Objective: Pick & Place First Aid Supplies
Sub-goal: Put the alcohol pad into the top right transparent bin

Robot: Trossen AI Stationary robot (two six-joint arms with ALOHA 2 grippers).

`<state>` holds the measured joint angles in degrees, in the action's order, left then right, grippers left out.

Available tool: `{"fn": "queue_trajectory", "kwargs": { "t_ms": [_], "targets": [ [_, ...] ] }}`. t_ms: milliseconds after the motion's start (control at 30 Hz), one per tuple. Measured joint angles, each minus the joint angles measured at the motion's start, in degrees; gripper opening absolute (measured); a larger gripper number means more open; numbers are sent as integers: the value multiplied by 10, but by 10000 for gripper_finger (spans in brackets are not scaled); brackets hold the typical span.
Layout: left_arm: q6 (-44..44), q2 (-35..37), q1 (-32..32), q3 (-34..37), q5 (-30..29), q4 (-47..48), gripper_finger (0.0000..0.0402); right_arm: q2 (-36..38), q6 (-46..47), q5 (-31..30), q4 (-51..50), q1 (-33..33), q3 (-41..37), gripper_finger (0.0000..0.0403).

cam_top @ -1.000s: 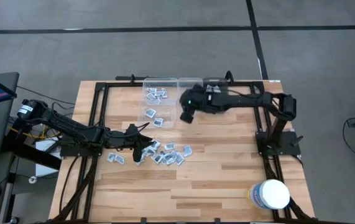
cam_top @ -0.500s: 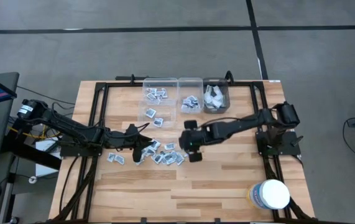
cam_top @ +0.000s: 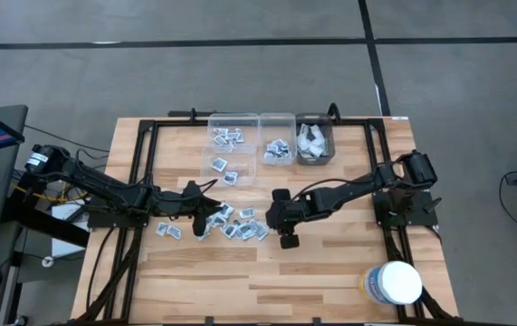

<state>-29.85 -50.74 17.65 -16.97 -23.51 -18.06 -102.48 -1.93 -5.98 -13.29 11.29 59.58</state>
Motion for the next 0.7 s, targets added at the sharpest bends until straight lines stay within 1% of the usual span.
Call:
{"fn": "queue_trajectory", "kwargs": {
  "t_ms": [267, 400, 700],
  "targets": [
    [0, 0, 0, 0, 0, 0, 94, 0, 5, 0, 16, -9, -40, 121],
    [0, 0, 0, 0, 0, 0, 94, 0, 24, 2, 37, -13, -57, 121],
    [-4, 0, 0, 0, 0, 0, 94, 0, 26, 2, 67, -12, -72, 121]
  ]
}}
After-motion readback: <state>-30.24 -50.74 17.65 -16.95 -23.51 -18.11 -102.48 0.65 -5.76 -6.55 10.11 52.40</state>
